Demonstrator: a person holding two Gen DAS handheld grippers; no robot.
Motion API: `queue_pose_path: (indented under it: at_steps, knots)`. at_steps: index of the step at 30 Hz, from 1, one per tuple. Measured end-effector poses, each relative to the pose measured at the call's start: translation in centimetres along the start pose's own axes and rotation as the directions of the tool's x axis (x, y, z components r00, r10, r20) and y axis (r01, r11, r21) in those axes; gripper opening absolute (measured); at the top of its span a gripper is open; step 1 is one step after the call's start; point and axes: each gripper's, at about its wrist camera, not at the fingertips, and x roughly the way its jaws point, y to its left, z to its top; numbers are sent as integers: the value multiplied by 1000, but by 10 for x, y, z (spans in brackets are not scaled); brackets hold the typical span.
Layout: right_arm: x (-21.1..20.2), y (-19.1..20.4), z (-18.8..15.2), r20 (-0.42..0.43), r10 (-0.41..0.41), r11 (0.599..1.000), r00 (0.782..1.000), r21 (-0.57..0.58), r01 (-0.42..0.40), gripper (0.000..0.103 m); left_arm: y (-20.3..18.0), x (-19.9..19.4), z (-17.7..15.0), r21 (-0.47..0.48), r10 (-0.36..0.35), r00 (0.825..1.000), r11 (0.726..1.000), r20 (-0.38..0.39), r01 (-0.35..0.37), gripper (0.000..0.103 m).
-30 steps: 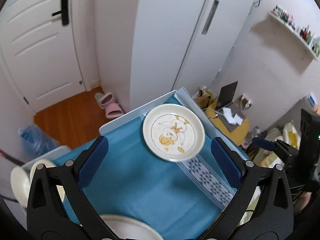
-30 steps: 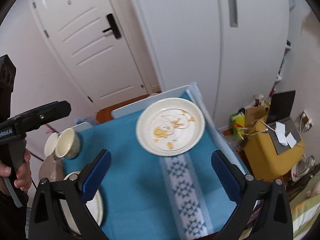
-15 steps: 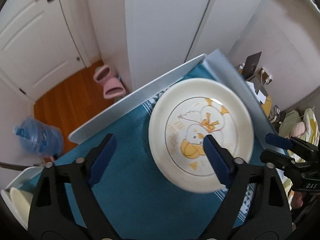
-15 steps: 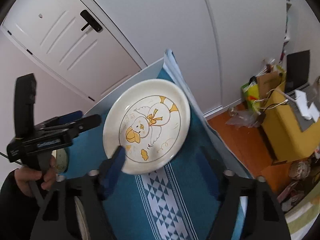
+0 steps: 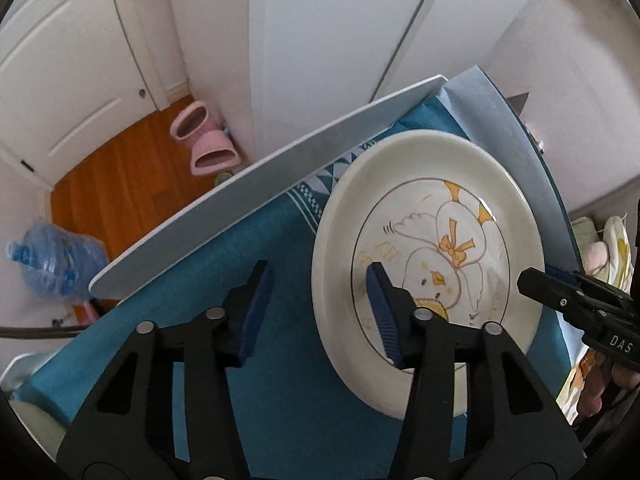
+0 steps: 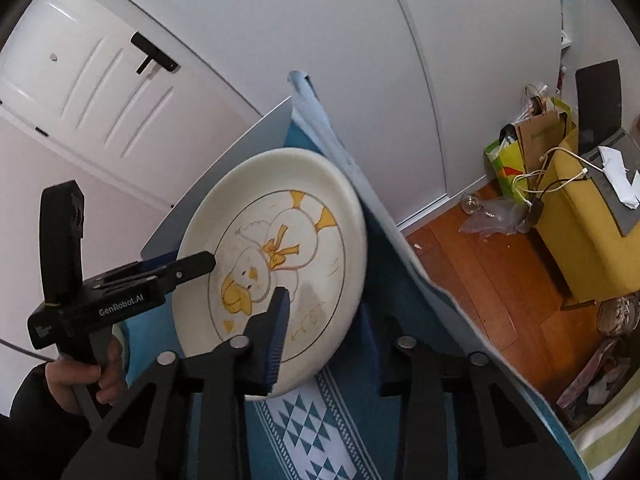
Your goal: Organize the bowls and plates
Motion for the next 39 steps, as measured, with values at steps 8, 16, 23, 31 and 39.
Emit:
queue_pose_path:
  at_steps: [8, 16, 23, 31, 39]
  knots:
    - [9, -8, -2, -13, -13, 999, 1000, 47, 13, 13, -4, 5, 8, 5, -21, 1000, 1000, 8, 21, 18]
    - [8, -9, -3, -17, -5, 1000, 1000, 24, 6, 14, -2, 5, 8, -6, -21, 1000, 1000, -1, 21, 18]
    - [0, -5, 0, -2, -4, 1000, 1000, -30, 4, 14, -7, -7, 5, -8, -5, 1000, 1000, 28, 5, 18]
    - [-32, 17, 7, 24, 22, 992, 999, -128, -18, 14, -9, -63, -8, -51, 21, 993, 999, 113, -15, 18]
    - [-72, 68, -6, 27, 71, 965, 997, -256, -62, 14, 2, -142, -52, -152, 74, 975, 987, 208, -43, 18]
